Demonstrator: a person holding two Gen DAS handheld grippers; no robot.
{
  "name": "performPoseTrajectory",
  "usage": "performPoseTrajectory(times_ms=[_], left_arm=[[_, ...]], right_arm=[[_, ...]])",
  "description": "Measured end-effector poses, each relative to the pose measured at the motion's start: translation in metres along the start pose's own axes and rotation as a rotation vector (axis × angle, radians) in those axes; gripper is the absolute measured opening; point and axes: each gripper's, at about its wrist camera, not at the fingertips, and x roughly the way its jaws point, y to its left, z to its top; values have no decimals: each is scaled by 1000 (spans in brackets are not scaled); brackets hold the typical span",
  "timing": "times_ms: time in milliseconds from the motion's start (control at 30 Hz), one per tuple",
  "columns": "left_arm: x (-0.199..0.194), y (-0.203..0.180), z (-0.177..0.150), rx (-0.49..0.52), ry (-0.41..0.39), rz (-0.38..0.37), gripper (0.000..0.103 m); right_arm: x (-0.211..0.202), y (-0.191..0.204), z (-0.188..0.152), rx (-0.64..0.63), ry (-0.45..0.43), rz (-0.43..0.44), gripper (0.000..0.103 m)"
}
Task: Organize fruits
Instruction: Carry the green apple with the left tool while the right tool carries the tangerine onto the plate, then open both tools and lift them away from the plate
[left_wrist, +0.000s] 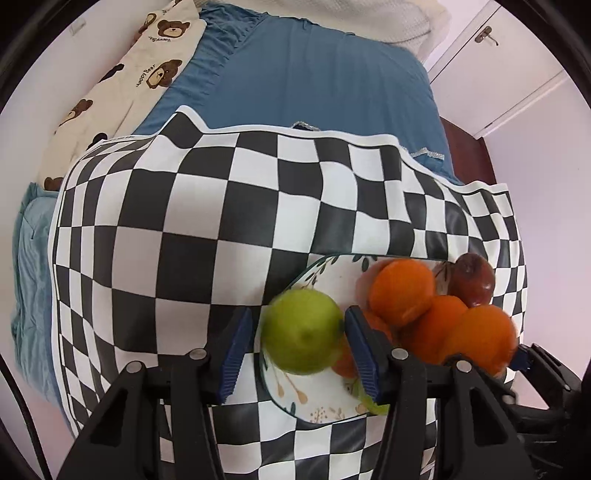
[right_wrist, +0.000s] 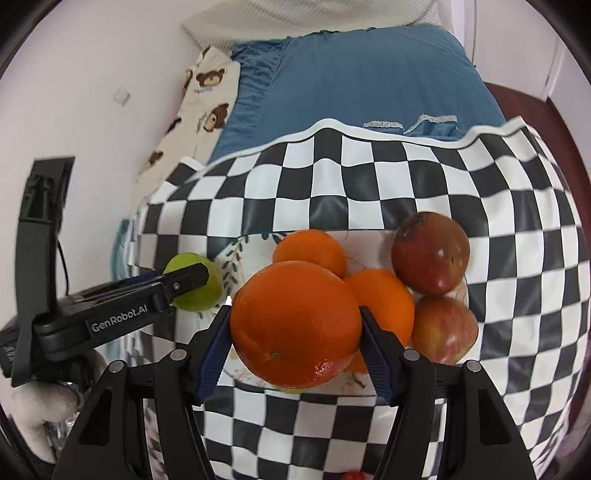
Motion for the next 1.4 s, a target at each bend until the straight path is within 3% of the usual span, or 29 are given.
performPoseTrajectory(times_ms=[200, 467, 600, 767, 800, 867, 933, 1100, 1400], left_arm=[[-12, 1, 5, -5, -30, -5, 50], [5, 9, -3, -47, 21, -9, 50], [11, 15, -8, -80, 43, -24, 50], [2, 20, -14, -90, 29, -5, 51], [-3, 20, -17, -81, 17, 7, 53], [-14, 19, -24, -60, -20, 37, 76], [-22, 15, -34, -21, -47, 67, 90], [-33, 3, -70, 46, -87, 128, 91], [-61, -23, -112, 69, -119, 132, 91]], right_arm=[[14, 12, 11, -32, 29, -33, 68], [37, 19, 12, -60, 68, -83, 69], [40, 17, 16, -43, 68, -70, 77], [35, 9, 19, -9, 52, -59, 77], [33, 7, 19, -3, 49, -56, 80], [23, 3, 14, 6, 34, -55, 93], [12, 0, 4, -3, 5, -97, 95], [-4, -6, -32, -35, -33, -194, 95], [-29, -20, -78, -21, -57, -221, 95]])
